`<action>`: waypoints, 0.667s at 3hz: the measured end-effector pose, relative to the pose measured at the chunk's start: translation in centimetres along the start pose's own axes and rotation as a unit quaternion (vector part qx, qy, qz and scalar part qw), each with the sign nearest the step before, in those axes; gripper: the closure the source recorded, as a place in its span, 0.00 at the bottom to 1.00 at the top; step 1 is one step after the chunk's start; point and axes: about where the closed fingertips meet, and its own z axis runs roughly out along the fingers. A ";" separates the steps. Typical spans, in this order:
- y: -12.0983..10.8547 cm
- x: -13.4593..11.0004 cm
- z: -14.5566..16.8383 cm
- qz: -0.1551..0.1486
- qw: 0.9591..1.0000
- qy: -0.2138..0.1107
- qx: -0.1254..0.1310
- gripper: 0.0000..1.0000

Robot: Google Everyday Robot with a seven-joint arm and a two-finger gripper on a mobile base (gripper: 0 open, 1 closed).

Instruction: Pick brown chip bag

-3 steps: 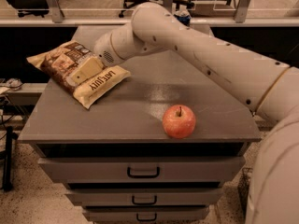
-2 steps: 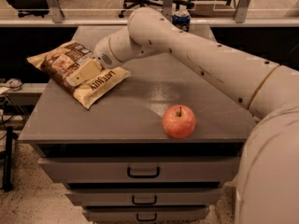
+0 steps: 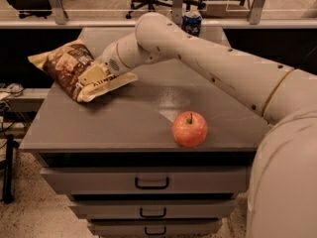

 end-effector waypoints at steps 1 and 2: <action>-0.4 -1.6 -1.6 -0.010 1.000 -0.022 0.013 0.81; -0.8 -5.6 -4.8 -0.041 0.996 -0.075 0.031 1.00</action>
Offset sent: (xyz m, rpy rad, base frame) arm -0.0019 -0.0263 0.1426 0.2035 -0.2969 0.0105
